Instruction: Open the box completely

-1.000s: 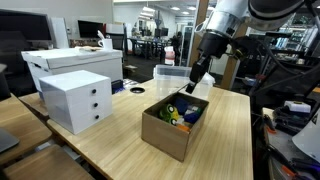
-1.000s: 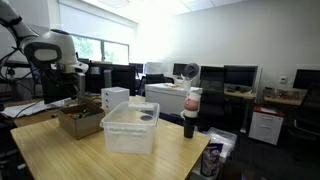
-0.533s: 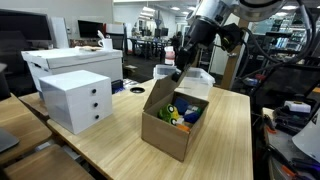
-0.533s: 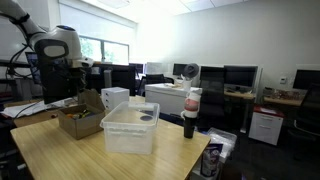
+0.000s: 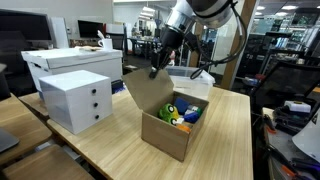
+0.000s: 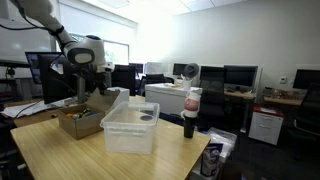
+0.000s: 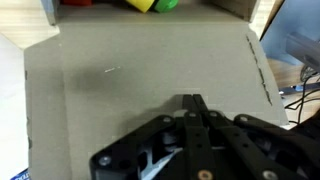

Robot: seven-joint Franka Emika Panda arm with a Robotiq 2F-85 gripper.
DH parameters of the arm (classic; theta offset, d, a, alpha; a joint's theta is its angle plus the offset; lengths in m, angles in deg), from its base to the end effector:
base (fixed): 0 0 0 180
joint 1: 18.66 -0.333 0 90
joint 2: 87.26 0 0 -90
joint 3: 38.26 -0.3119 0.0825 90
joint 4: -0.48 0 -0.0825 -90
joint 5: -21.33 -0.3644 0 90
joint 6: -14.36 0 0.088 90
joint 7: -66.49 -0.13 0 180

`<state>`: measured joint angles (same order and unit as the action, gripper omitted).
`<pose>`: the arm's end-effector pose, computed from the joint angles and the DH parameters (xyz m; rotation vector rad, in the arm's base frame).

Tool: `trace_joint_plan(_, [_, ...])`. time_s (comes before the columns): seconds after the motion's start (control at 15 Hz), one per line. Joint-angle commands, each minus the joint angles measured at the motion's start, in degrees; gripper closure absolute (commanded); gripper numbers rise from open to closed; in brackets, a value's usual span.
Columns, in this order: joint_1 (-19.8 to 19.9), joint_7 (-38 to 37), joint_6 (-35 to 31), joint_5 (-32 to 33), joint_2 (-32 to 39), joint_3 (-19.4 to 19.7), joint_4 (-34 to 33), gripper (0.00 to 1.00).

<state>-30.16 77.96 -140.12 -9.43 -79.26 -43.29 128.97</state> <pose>0.5378 0.1467 0.3243 -2.7851 -0.0481 -0.4071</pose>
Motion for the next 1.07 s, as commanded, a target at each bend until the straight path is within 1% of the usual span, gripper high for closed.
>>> trace_joint_plan(0.0, [3.65,-3.80,5.61,6.65,8.07,-0.48,-8.65,0.97])
trace_joint_plan(0.2, [4.45,-9.33,12.79,13.38,12.49,0.50,-13.40,0.97])
trace_joint_plan(0.47, [3.92,-16.33,24.84,19.83,16.20,1.69,-17.88,0.97])
trace_joint_plan(0.53, [3.87,-17.42,28.22,20.83,17.30,1.57,-19.21,0.98])
trace_joint_plan(0.6, [3.69,-18.39,30.10,21.57,17.71,1.67,-19.93,0.98])
trace_joint_plan(0.67, [2.49,-20.30,31.70,21.87,17.94,0.95,-20.59,0.97])
trace_joint_plan(0.73, [2.49,-20.59,33.36,22.13,18.07,0.83,-21.29,0.97])
trace_joint_plan(0.8, [2.00,-21.74,36.46,22.53,18.81,0.59,-23.06,0.97])
trace_joint_plan(0.87, [0.98,-23.50,40.53,22.86,17.90,0.32,-25.18,0.97])
trace_joint_plan(0.93, [0.95,-23.14,42.04,23.50,16.44,0.48,-25.75,0.72])
trace_joint_plan(1.0, [0.50,-23.44,44.87,24.42,15.93,0.40,-28.16,0.66])
